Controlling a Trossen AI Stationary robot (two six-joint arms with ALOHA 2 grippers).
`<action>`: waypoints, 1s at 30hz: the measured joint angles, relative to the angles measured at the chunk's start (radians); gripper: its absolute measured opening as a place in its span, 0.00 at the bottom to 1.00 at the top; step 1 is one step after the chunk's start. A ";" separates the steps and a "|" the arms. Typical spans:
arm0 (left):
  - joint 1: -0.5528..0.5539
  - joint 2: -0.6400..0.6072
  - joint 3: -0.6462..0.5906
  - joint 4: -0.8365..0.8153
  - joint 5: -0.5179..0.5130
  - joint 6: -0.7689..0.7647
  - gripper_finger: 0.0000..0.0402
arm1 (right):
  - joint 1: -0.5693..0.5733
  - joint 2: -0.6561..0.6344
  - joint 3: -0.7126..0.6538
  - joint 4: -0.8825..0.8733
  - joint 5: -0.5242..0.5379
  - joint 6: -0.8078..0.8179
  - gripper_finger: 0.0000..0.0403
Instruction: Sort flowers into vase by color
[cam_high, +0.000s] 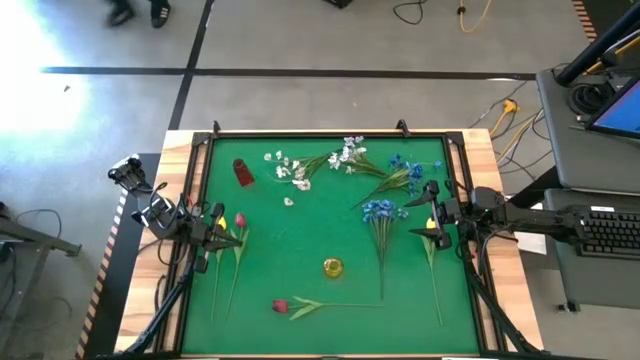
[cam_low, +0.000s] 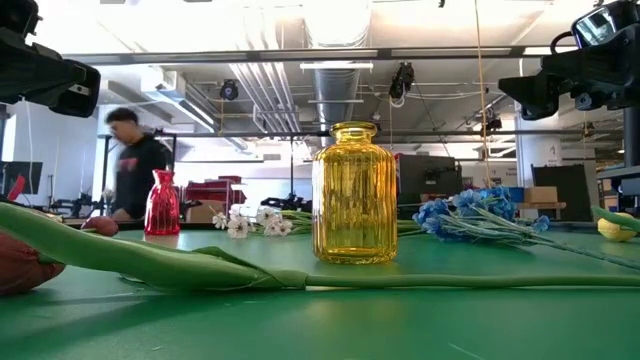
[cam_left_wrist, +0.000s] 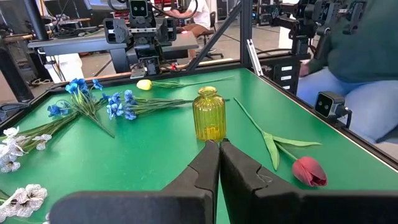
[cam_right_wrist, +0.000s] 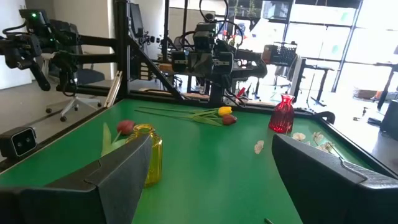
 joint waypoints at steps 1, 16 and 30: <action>0.000 0.000 0.000 0.000 0.000 0.000 0.00 | 0.000 0.000 0.000 0.000 0.000 0.000 0.81; 0.000 0.000 0.000 0.000 0.000 0.000 0.00 | 0.000 0.000 0.000 0.000 0.000 0.000 0.81; 0.000 0.000 0.000 0.314 -0.001 0.076 0.00 | 0.000 0.000 0.000 0.008 -0.001 0.311 0.81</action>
